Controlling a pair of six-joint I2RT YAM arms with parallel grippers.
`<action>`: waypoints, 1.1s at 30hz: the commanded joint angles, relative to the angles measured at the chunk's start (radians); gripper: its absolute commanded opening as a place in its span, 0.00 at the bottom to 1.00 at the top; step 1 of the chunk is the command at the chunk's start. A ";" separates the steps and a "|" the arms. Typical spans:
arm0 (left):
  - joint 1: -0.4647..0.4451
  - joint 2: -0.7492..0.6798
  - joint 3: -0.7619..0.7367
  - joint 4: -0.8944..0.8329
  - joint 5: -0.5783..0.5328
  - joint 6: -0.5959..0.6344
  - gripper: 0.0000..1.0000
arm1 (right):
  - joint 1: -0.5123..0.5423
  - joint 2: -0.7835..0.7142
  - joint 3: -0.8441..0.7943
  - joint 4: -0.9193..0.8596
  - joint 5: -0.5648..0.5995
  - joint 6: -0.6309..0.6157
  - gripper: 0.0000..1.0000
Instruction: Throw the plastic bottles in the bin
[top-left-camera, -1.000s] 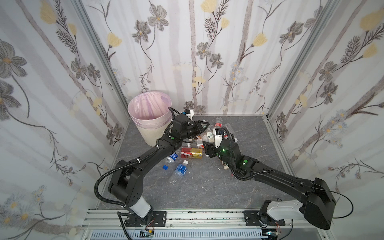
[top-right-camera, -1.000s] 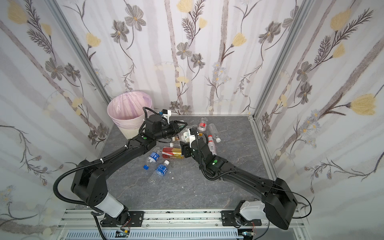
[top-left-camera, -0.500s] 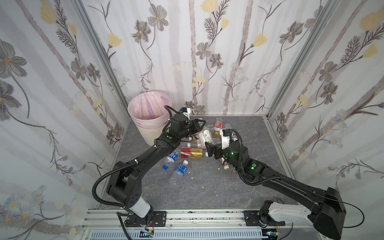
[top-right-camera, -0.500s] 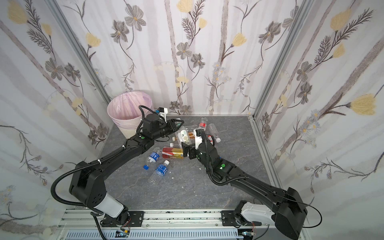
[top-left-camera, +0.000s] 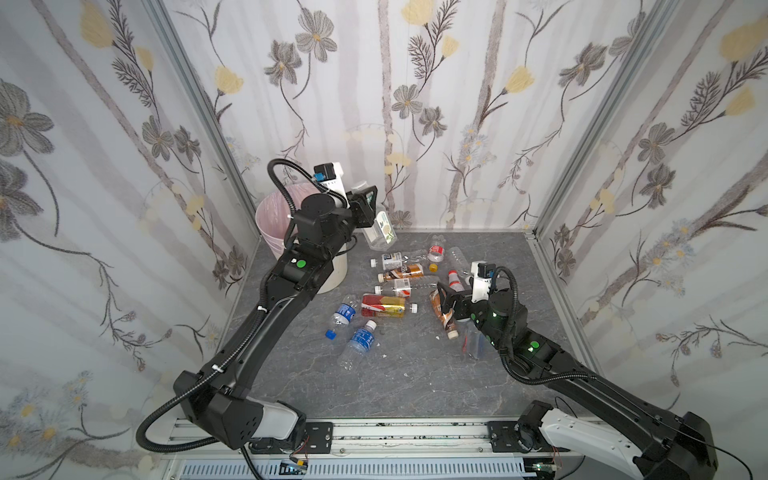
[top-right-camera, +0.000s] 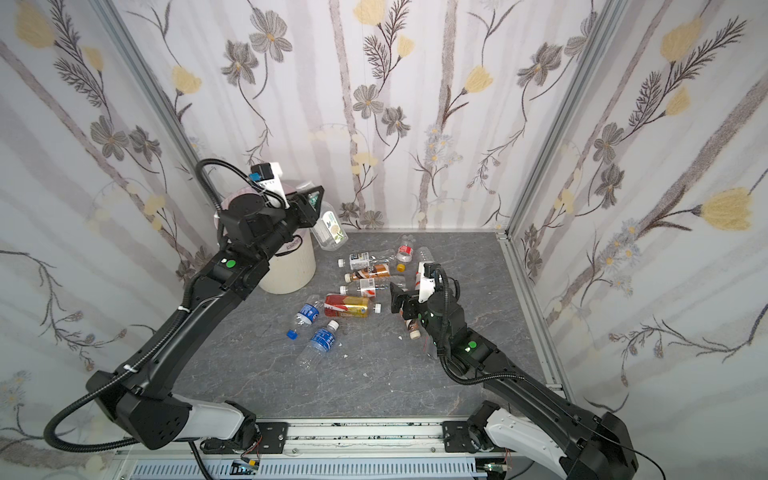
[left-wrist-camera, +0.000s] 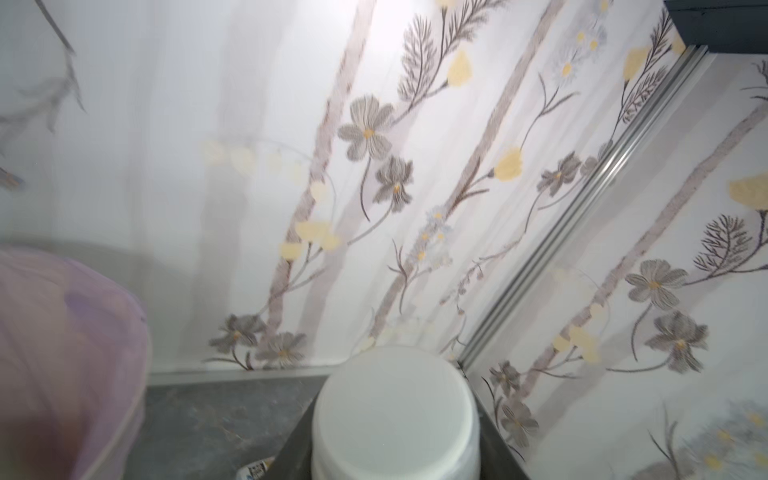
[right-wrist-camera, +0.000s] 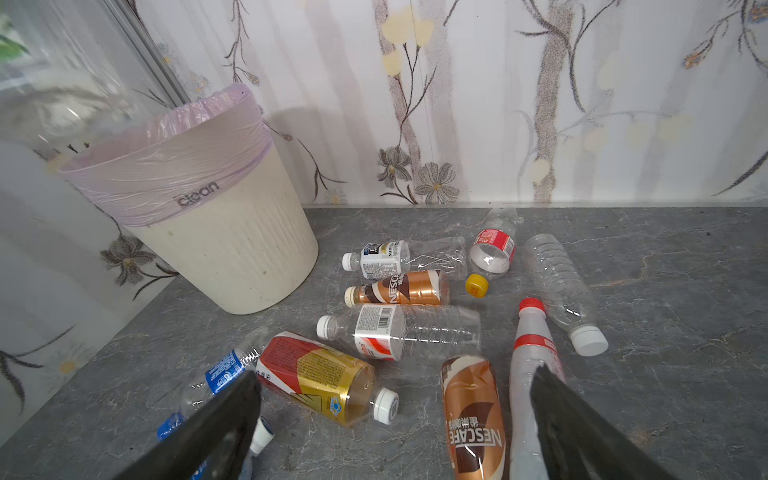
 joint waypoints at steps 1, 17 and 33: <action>0.000 -0.065 0.028 0.098 -0.279 0.289 0.40 | -0.001 0.012 -0.010 0.041 -0.029 0.008 1.00; 0.319 0.275 0.254 -0.144 -0.195 0.245 0.77 | 0.002 0.059 -0.011 0.079 -0.128 0.093 1.00; 0.099 -0.093 -0.099 -0.006 -0.093 0.075 1.00 | 0.000 0.089 -0.029 0.061 -0.068 0.087 1.00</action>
